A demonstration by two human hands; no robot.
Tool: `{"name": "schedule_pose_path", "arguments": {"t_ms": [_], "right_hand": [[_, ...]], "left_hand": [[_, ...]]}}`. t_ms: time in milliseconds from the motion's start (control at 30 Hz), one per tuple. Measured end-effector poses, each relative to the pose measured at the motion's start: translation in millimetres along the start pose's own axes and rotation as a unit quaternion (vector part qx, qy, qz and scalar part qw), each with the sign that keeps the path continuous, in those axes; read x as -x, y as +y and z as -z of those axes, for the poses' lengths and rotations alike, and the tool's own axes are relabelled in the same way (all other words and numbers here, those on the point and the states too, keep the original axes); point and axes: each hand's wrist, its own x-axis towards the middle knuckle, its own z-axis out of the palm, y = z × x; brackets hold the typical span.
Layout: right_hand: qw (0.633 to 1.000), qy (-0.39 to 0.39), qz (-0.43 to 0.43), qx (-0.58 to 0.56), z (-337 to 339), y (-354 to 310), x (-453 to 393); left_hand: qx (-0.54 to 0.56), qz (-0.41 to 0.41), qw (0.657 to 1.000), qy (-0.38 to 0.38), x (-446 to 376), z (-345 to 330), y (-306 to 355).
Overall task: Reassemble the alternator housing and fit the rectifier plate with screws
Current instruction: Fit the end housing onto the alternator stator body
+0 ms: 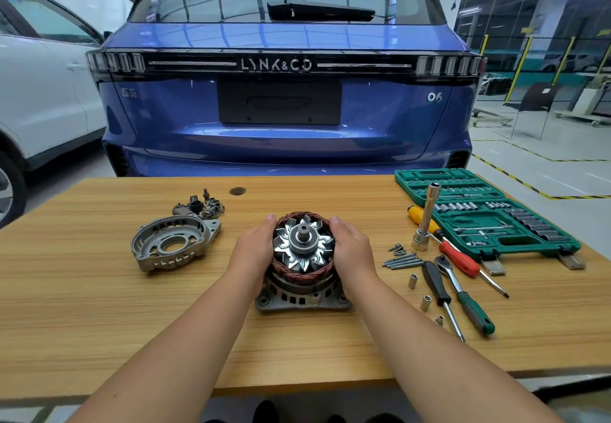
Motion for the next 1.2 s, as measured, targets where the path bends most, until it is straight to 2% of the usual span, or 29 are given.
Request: {"name": "schedule_pose_path", "arguments": {"t_ms": [333,567,700,833,933,1033,1067,1133,1200], "right_hand": [[1.000,-0.004,-0.007,0.003,1,-2,8],[1.000,-0.008,-0.016,-0.007,2,-2,13],[0.999,-0.029,-0.024,-0.010,5,-3,14],[0.998,-0.052,-0.037,-0.021,14,6,23],[0.999,-0.015,-0.032,0.019,24,28,33],[0.999,0.000,-0.026,0.029,27,31,37],[0.999,0.001,-0.024,0.029,26,30,38],[1.000,0.006,-0.012,0.025,26,31,37],[1.000,0.011,-0.007,0.023,27,35,34]], "left_hand": [[-0.003,-0.035,0.999,0.010,7,0,-7],[-0.012,-0.032,0.998,0.050,19,-2,-6],[-0.016,-0.020,0.999,0.045,20,0,-5],[0.039,-0.020,0.999,0.011,33,5,-9],[0.028,-0.025,0.999,0.011,45,18,-31],[0.068,-0.049,0.996,0.041,49,27,-44],[0.046,-0.069,0.994,0.064,48,30,-44],[-0.076,-0.142,0.979,0.122,40,42,-46],[-0.246,-0.193,0.935,0.166,26,60,-48]]}}
